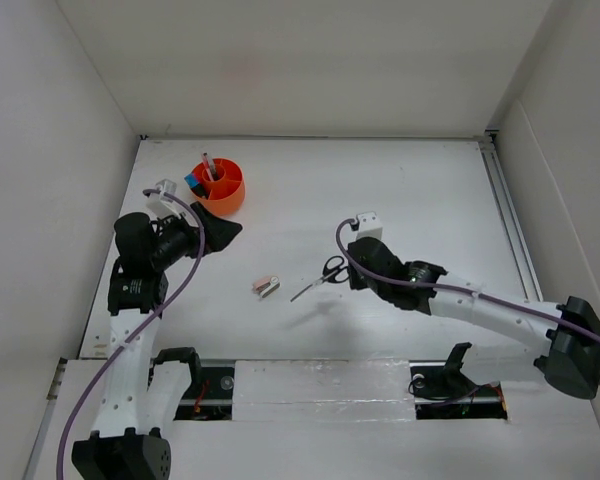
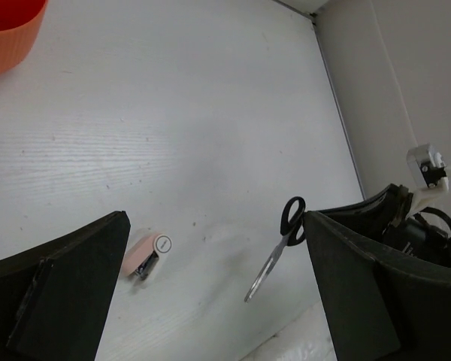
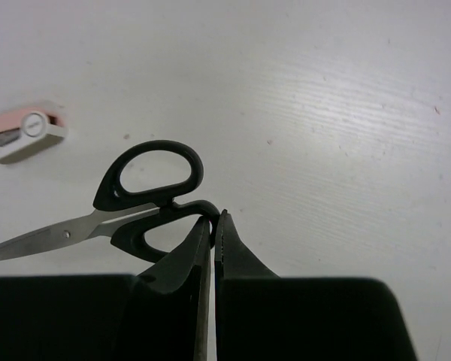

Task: Sort the stationery into containers
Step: Pick up the scissors from the center of the board, then place the scissors in the storage box, then pick up the stapler from the center of the board.

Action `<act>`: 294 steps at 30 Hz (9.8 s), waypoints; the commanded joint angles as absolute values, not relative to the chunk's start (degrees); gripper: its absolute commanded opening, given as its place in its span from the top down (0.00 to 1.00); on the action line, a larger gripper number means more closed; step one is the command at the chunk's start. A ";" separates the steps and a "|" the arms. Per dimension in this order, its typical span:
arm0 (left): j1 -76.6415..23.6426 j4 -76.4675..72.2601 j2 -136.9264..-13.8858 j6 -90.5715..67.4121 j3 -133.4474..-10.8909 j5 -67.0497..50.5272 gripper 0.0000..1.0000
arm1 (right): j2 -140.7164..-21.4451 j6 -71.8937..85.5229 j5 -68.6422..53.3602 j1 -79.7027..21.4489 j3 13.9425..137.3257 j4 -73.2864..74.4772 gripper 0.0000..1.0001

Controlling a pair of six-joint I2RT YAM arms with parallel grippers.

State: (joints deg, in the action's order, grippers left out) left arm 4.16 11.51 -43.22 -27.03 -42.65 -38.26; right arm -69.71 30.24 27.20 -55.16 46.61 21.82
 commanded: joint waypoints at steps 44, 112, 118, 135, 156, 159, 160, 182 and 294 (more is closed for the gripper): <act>3.96 2.99 -41.92 -27.42 -41.13 -53.70 0.22 | -93.34 -10.99 0.26 -61.17 85.86 -0.97 1.00; -15.17 -1.42 -92.06 -28.49 -97.49 14.02 1.00 | -58.54 19.33 26.99 -66.88 58.36 7.11 0.00; -16.78 -11.31 -98.53 -23.41 -99.24 30.65 1.00 | -55.38 24.52 27.51 -68.12 53.01 8.35 0.00; -18.90 -38.57 -111.53 -3.10 -91.15 50.87 1.00 | -51.24 31.46 20.48 -71.28 42.98 4.04 0.00; -18.28 -55.90 -120.59 9.23 -87.80 54.40 1.00 | -54.14 28.83 17.23 -71.28 41.84 4.57 0.00; -17.75 -57.39 -121.20 8.70 -86.49 54.93 1.00 | -54.14 28.83 17.23 -71.28 41.84 4.57 0.00; -17.75 -58.09 -121.72 8.70 -86.48 54.93 1.00 | -54.14 28.83 17.23 -71.28 41.23 4.05 0.00; -17.75 -55.02 -121.82 3.34 -83.94 55.54 1.00 | -55.99 28.83 16.70 -71.28 40.08 2.99 0.00; -23.91 34.02 -31.30 -39.73 -52.73 33.84 0.00 | -107.40 -24.70 -33.14 -51.15 84.29 22.15 0.07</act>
State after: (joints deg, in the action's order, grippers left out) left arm -23.99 34.65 -33.69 -38.26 -51.99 31.07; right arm -107.85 -20.32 -26.52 -52.21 80.79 19.84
